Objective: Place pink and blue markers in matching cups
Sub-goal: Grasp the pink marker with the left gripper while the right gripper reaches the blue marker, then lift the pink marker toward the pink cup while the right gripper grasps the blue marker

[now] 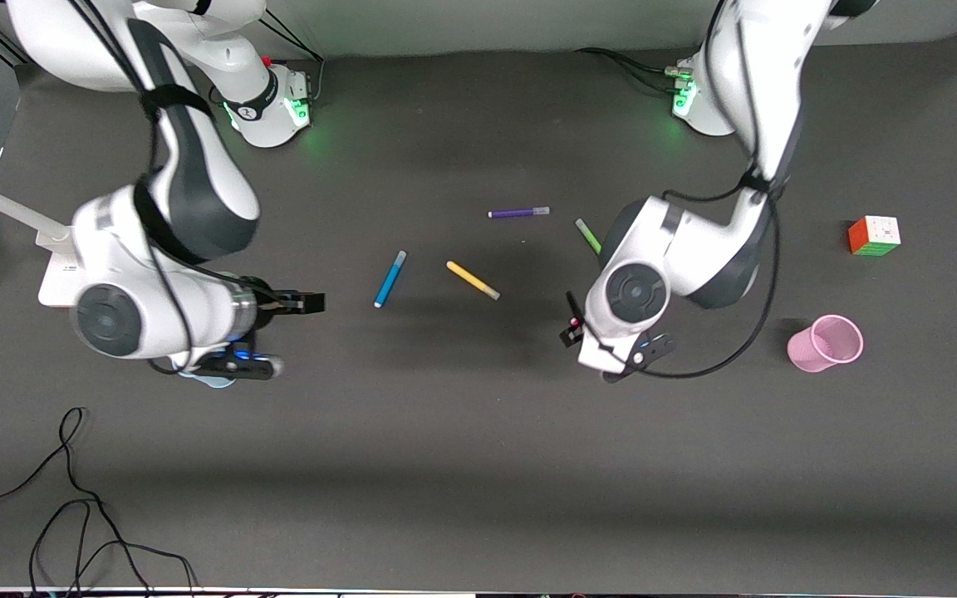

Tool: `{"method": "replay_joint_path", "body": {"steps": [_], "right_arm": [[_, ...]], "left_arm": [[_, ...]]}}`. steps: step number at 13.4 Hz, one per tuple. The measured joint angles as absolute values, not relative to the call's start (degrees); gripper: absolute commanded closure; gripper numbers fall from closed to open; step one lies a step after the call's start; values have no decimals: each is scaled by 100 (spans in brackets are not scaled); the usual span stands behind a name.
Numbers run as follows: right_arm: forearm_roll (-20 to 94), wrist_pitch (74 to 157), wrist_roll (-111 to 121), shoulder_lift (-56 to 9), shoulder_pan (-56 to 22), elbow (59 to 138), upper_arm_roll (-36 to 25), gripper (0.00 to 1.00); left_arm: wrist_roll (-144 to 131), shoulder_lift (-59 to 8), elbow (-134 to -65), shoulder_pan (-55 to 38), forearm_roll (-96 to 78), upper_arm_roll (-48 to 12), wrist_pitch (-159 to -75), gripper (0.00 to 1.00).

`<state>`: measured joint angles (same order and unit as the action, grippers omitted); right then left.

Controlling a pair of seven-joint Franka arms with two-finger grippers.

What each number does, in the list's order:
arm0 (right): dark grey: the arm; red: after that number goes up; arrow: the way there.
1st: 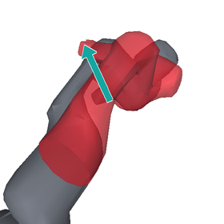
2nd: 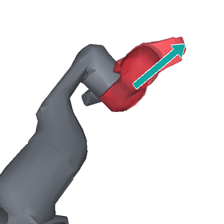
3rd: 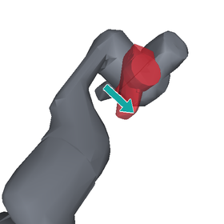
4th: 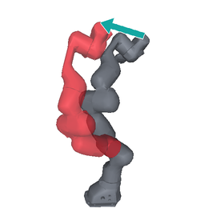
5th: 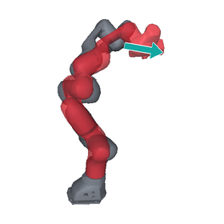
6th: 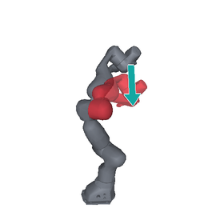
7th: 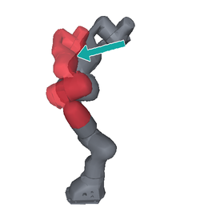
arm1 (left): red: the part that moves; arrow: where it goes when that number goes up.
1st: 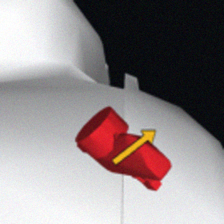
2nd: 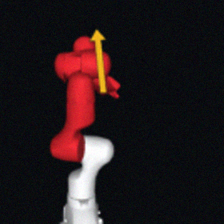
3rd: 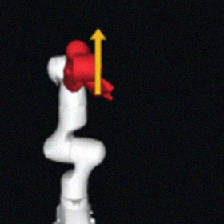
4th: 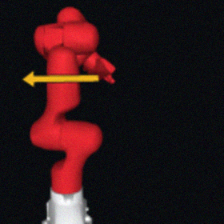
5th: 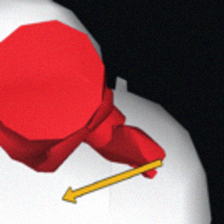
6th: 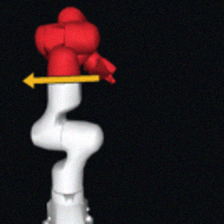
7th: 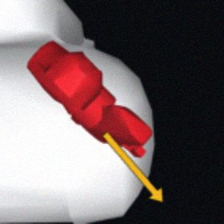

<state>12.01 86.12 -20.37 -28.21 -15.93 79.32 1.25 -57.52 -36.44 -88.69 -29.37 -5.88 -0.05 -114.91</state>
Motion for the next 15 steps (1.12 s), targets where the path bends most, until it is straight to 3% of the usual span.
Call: {"method": "replay_joint_path", "body": {"steps": [5,9,15], "right_arm": [[1399,8610,-2040,-3130,-1611,7888,120,2],[1626,8610,-2040,-3470,-1642,7866,126,2],[1692,8651,-2040,-4013,-1870,7848,132,4]], "left_arm": [[-6195,-4193,-8962,-2933,-1336,45,-12226,23],[-6277,-4240,-9220,-2933,-1366,47,-12378,32],[-6280,-4218,-9319,-2934,-1402,43,-12457,88]]}}
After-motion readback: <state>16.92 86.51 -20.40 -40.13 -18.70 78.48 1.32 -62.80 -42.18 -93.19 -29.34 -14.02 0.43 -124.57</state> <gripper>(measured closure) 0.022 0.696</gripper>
